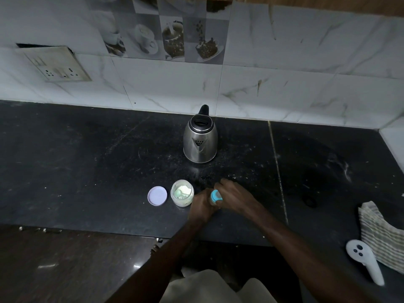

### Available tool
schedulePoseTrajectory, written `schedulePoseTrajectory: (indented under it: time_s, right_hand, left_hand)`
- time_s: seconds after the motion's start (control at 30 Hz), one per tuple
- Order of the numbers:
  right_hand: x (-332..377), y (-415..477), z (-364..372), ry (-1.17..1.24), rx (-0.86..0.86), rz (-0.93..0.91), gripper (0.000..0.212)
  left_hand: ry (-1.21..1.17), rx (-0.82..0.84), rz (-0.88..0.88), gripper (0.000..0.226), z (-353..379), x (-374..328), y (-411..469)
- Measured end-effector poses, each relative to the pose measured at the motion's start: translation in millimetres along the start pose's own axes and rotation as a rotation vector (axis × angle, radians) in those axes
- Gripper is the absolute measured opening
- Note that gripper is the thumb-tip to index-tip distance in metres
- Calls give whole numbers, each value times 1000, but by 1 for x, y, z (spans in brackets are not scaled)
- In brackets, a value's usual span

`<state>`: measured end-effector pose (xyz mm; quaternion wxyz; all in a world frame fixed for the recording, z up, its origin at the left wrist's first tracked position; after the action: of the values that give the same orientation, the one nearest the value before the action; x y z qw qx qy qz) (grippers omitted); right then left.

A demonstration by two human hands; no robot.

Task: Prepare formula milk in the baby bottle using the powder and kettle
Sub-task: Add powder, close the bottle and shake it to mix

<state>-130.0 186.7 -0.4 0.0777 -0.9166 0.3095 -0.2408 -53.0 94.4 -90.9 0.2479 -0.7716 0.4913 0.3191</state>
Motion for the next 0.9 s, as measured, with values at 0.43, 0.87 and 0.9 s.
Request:
schedulePoseTrajectory:
  time_s: [0.43, 0.87, 0.9]
  right_hand:
    - [-12, 6, -8, 169, 93, -115, 47]
    - [-13, 5, 3, 76, 0, 93, 52]
    - [-14, 5, 2, 68, -2, 114, 55]
  left_hand:
    - [-36, -8, -19, 31, -2, -2, -2]
    - [34, 20, -34, 39, -2, -4, -1]
    - [38, 15, -34, 39, -3, -5, -1]
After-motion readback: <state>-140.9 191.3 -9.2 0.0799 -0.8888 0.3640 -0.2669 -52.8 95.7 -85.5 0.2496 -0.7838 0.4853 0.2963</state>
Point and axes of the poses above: each hand's wrist, its own y-axis towards the middle knuckle, its own z-axis out of the palm, x = y × z, the point moved 6 cm from there along y, towards the middle knuckle, and after that the axes turned 12 degrees about y, right-handed, at the moved point
